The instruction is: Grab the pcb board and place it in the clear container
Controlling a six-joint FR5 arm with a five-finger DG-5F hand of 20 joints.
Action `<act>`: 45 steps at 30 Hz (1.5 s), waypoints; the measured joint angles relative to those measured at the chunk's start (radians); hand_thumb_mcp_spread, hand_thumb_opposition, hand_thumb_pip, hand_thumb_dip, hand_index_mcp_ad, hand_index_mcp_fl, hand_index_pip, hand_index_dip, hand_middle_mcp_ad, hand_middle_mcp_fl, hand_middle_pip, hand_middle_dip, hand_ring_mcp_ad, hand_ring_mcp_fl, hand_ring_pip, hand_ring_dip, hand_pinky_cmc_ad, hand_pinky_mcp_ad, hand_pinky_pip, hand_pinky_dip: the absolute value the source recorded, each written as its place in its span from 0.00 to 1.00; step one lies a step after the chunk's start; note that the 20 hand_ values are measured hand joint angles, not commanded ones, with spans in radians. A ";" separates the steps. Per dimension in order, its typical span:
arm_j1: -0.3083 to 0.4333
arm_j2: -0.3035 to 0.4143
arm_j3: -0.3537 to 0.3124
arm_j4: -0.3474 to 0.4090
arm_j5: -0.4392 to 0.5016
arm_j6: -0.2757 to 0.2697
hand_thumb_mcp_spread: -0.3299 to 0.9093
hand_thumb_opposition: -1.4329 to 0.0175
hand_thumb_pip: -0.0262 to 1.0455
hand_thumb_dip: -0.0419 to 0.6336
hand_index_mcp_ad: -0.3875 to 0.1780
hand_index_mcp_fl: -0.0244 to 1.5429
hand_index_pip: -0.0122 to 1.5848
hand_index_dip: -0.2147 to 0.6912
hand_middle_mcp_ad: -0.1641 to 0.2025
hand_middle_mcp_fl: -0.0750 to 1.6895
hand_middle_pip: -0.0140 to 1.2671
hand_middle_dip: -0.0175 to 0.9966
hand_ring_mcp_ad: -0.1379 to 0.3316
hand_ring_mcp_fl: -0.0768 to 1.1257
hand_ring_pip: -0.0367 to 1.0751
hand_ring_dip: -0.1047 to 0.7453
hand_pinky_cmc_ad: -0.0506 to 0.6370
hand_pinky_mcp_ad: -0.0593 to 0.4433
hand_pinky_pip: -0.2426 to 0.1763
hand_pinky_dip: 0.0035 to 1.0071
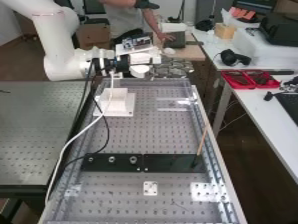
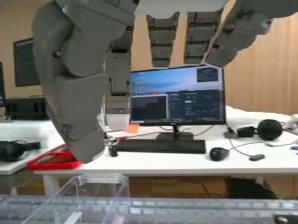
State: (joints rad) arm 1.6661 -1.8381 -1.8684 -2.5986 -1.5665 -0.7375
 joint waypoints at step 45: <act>-0.162 0.254 0.052 -0.318 0.073 0.036 0.68 0.46 0.27 0.34 0.43 0.23 0.13 0.68 0.62 0.06 0.12 0.17 0.59 0.06 0.12 0.22 0.55 0.58 0.46 0.23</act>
State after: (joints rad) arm 1.5046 -1.5841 -1.8161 -2.9162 -1.4939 -0.7019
